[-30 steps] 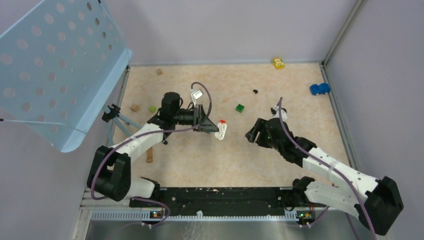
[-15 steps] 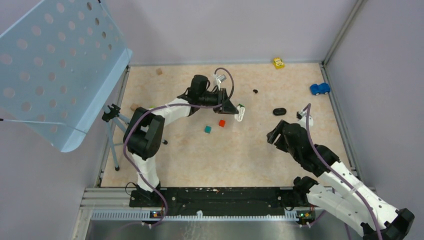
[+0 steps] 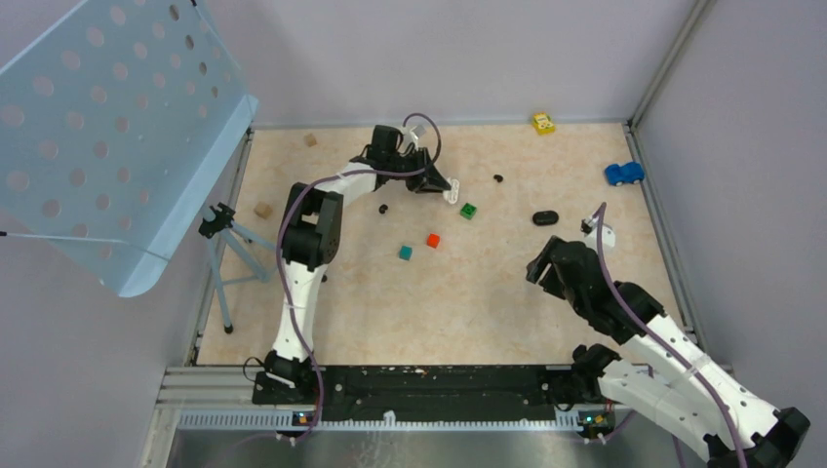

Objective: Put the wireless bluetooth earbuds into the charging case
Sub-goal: Place the charging case with the earbuds at the center of the board, then pick up the charging case from the corner of the board.

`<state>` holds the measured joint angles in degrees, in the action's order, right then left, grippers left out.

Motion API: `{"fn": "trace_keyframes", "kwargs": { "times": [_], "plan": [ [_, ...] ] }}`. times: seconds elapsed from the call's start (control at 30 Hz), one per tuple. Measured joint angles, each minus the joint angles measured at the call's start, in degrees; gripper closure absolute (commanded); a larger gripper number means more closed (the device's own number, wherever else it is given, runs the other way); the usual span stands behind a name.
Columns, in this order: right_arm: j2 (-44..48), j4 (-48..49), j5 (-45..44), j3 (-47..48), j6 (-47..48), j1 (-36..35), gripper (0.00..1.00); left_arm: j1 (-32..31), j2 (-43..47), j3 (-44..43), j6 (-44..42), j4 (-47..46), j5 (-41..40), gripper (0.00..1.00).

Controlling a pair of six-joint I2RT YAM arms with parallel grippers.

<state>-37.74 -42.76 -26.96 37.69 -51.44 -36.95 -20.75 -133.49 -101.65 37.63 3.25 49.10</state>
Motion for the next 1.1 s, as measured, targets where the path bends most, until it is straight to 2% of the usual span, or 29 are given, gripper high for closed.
{"fn": "trace_keyframes", "kwargs": {
  "times": [0.13, 0.27, 0.37, 0.5, 0.57, 0.7, 0.73, 0.93, 1.1],
  "plan": [
    [-2.45, -0.13, -0.17, 1.07, 0.87, 0.00, 0.36, 2.23, -3.98, -4.39, -2.89, 5.70, -0.61, 0.91],
    [-4.44, -0.07, -0.76, 1.86, 1.84, 0.00, 0.34, 3.63, -4.28, -5.20, -6.05, 10.08, -2.25, 0.92],
    [-5.73, -0.13, -1.77, 1.92, 2.08, 0.04, 0.31, 4.00, -4.28, -6.12, -8.24, 12.22, -3.93, 0.86],
    [-9.01, -0.04, -2.14, 3.37, 2.86, 0.46, 0.28, 4.00, -4.37, -7.80, -10.40, 14.49, -5.84, 0.53],
    [-10.73, -0.11, -2.36, 4.46, 3.39, 0.55, 0.27, 3.93, -4.50, -9.20, -11.32, 15.78, -6.64, 0.42],
    [-13.00, -0.07, -3.19, 6.56, 4.39, 1.01, 0.26, 3.28, -4.46, -12.20, -14.08, 19.28, -10.10, 0.15],
    [-13.20, -0.02, -3.21, 6.99, 4.90, 1.22, 0.26, 3.06, -4.17, -12.63, -14.99, 19.98, -11.65, 0.12],
    [-15.30, 0.92, -3.48, 10.47, 8.17, 3.65, 0.25, 1.55, 0.81, -12.59, -18.14, 23.63, -18.08, 0.11],
    [-16.76, 2.84, -2.58, 11.21, 10.01, 7.28, 0.20, 0.26, 11.82, -7.58, -19.37, 23.78, -20.92, 0.11]
  ]
}}
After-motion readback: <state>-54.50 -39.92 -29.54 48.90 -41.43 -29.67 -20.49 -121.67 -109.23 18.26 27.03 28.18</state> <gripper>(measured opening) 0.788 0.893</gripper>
